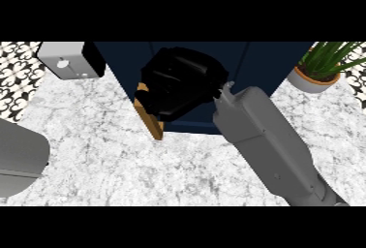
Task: Pick up the bottled water, place it into the cabinet and close the cabinet
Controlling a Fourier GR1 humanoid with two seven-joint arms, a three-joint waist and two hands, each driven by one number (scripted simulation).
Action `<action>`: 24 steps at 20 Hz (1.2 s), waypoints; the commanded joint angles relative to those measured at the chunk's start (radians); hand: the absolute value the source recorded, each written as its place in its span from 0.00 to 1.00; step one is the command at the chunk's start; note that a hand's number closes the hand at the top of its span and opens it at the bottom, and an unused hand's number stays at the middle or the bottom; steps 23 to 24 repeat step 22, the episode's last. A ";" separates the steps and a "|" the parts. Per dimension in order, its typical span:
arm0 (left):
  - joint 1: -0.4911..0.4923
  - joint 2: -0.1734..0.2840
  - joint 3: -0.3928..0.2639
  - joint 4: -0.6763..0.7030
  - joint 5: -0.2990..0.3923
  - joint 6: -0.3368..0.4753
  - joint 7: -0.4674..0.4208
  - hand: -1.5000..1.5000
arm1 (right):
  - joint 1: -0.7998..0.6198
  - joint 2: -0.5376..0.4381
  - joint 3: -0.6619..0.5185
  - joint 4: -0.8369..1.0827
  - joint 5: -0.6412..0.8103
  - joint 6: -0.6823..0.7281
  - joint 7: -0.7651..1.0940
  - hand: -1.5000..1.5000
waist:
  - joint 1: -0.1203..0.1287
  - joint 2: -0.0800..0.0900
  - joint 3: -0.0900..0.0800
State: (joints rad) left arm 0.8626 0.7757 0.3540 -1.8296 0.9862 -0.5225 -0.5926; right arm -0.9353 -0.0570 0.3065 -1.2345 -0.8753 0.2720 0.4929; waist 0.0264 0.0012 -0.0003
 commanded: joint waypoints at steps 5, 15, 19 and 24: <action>-0.030 -0.043 0.036 -0.003 0.000 -0.048 0.047 0.00 | -0.113 -0.026 -0.086 0.179 0.146 0.074 -0.156 1.00 | 0.000 0.003 0.000; -0.056 -0.061 0.035 -0.017 -0.012 -0.060 0.089 0.00 | -0.219 -0.007 -0.140 0.195 0.265 -0.054 -0.251 0.00 | 0.006 0.000 0.000; -0.084 -0.063 0.032 0.013 -0.025 -0.065 0.096 0.00 | -0.230 -0.031 -0.173 0.228 0.270 -0.051 -0.273 0.00 | 0.008 0.005 -0.001; -0.139 -0.070 -0.001 -0.002 -0.046 -0.025 0.116 0.00 | -0.249 -0.012 -0.164 0.219 0.279 -0.067 -0.262 0.00 | -0.009 0.005 -0.001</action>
